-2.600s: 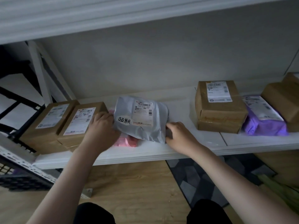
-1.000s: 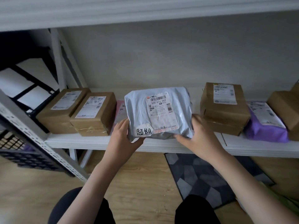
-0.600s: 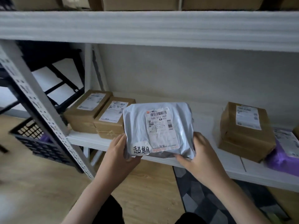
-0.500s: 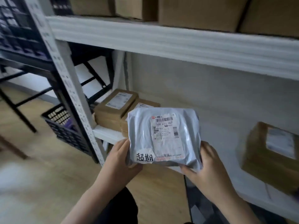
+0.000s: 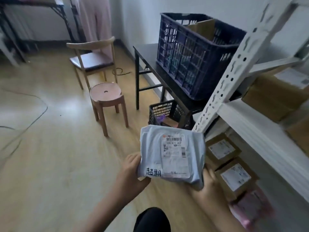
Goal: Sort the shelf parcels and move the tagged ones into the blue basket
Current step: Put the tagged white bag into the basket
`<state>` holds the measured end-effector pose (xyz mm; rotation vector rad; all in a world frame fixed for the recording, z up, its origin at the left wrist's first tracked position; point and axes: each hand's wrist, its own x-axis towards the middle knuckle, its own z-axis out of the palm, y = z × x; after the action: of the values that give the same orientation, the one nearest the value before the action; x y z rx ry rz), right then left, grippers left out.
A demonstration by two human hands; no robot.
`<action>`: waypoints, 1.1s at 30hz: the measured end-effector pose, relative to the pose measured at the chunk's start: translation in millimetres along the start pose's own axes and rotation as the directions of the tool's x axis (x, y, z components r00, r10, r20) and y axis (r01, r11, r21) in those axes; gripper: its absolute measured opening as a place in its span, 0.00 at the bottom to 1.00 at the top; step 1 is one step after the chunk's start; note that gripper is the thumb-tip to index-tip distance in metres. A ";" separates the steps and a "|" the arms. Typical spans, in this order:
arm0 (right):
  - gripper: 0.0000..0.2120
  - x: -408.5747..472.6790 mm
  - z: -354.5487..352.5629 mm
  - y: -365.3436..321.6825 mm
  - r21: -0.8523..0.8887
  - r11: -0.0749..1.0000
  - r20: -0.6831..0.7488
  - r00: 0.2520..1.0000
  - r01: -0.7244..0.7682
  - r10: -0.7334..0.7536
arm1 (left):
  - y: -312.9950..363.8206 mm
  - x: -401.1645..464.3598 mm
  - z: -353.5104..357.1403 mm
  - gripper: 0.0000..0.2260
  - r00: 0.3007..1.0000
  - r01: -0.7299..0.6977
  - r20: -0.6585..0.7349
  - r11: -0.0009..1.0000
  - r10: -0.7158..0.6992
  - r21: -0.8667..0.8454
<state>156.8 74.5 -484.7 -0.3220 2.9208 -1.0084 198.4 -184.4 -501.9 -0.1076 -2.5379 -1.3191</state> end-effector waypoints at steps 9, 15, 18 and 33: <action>0.27 62.4 -74.6 -156.2 0.038 0.991 0.050 0.990 0.127 -0.129 | 77.4 55.2 -153.1 0.18 0.986 0.153 -0.093 0.981 -0.142 0.120; 0.29 102.5 -108.3 -235.9 0.100 0.988 0.133 0.983 0.117 -0.130 | 112.4 93.0 -232.6 0.17 0.972 0.218 -0.121 0.968 -0.203 0.122; 0.31 140.6 -114.1 -266.1 0.100 0.985 0.130 0.980 0.141 -0.153 | 106.8 129.3 -262.3 0.16 0.975 0.198 -0.131 0.971 -0.181 0.130; 0.25 320.3 -140.8 -351.9 0.161 0.982 -0.005 0.995 0.103 -0.103 | 76.5 339.6 -337.8 0.15 0.992 0.116 -0.051 0.988 -0.111 0.100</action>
<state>-105.8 -176.4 -146.6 -0.4709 2.8215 -1.2469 -41.4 -435.3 -162.8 0.0881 -2.6015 -1.2125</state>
